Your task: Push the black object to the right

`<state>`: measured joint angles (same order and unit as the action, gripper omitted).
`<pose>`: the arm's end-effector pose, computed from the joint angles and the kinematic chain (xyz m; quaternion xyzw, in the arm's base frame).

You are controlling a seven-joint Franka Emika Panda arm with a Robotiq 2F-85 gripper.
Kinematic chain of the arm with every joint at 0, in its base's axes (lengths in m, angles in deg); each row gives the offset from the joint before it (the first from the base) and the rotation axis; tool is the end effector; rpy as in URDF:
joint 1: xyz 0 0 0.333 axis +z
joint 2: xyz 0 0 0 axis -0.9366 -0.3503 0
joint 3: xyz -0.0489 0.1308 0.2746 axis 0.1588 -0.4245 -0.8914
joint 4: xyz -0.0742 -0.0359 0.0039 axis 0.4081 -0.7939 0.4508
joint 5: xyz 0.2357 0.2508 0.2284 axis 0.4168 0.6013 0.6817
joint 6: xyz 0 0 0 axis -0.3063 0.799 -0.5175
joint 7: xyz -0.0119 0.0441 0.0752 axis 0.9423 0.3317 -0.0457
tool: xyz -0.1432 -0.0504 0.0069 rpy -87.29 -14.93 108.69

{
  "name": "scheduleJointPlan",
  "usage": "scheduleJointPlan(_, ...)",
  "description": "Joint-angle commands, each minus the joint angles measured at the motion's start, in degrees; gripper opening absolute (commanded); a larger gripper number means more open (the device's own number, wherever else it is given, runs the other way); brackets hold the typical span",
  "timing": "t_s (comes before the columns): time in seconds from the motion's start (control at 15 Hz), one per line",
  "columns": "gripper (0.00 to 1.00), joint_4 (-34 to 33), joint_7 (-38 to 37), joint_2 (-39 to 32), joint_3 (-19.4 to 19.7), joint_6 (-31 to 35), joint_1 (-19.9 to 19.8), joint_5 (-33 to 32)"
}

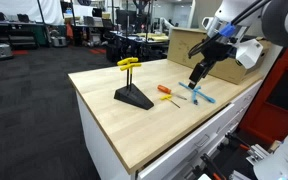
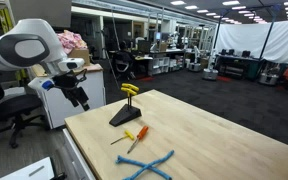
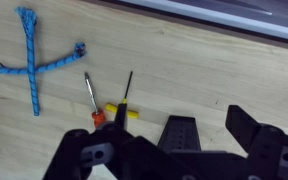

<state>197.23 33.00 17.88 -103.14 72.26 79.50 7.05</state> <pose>0.3289 0.1554 0.3719 0.9809 0.1227 0.1276 0.0808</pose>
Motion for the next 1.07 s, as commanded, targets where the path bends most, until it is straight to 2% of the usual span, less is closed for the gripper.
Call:
scheduleJointPlan(0.0, 1.00, 0.4, -0.6, -0.2, 0.9, -0.3, 0.8, -0.8)
scheduleJointPlan(1.0, 1.00, 1.1, -0.6, -0.4, 0.9, -0.3, 0.9, -0.8)
